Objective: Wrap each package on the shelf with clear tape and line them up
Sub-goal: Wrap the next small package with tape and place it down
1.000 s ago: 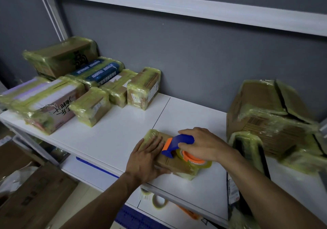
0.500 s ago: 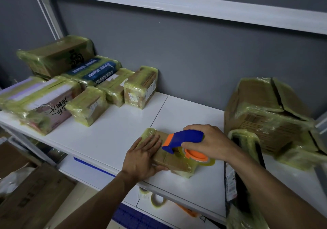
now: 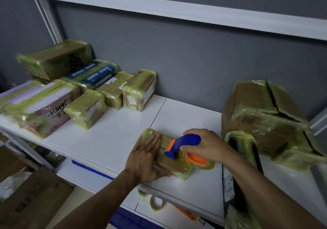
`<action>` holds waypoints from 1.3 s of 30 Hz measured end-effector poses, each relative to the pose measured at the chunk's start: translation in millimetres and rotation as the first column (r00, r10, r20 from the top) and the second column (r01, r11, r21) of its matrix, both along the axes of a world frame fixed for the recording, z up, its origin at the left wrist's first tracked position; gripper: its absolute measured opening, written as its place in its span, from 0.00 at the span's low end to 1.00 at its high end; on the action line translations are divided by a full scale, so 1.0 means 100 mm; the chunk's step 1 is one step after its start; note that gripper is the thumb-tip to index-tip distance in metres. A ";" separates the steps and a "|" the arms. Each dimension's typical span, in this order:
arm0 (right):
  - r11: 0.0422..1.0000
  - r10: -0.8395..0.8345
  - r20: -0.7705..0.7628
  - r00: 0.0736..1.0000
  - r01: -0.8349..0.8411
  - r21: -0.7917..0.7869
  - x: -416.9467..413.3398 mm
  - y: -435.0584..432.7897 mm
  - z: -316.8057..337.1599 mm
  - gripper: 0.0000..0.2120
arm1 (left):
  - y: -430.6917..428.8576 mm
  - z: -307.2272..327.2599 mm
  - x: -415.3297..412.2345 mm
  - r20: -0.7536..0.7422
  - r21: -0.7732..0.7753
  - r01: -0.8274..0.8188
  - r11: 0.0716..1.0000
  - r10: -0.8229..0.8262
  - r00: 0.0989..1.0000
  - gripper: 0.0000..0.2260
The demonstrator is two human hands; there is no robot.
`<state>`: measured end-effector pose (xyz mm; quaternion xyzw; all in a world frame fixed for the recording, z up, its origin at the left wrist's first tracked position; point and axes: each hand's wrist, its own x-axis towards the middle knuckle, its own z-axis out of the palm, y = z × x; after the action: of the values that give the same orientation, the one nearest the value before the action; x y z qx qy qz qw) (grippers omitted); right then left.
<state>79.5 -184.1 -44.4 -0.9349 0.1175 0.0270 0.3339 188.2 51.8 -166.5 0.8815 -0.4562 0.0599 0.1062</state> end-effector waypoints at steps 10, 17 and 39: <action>0.999 -0.017 0.011 1.000 0.017 0.030 -0.13 0.00 0.02 0.20 | -0.08 -0.06 -0.07 0.019 -0.126 0.051 0.991 -0.049 0.999 0.45; 0.994 -0.068 0.028 0.997 0.065 0.090 -0.30 -0.09 0.09 0.21 | -0.05 -0.04 -0.05 0.040 -0.158 0.064 0.985 -0.059 0.997 0.44; 0.987 -0.075 0.032 0.997 0.069 0.146 -0.23 0.13 -0.10 0.13 | -0.17 0.03 0.11 -0.085 -0.067 0.029 0.997 -0.035 0.996 0.52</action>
<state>56.1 -171.3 -54.6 -0.9037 0.1427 0.0060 0.4037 198.7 34.4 -163.6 0.8719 -0.4631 0.0348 0.1555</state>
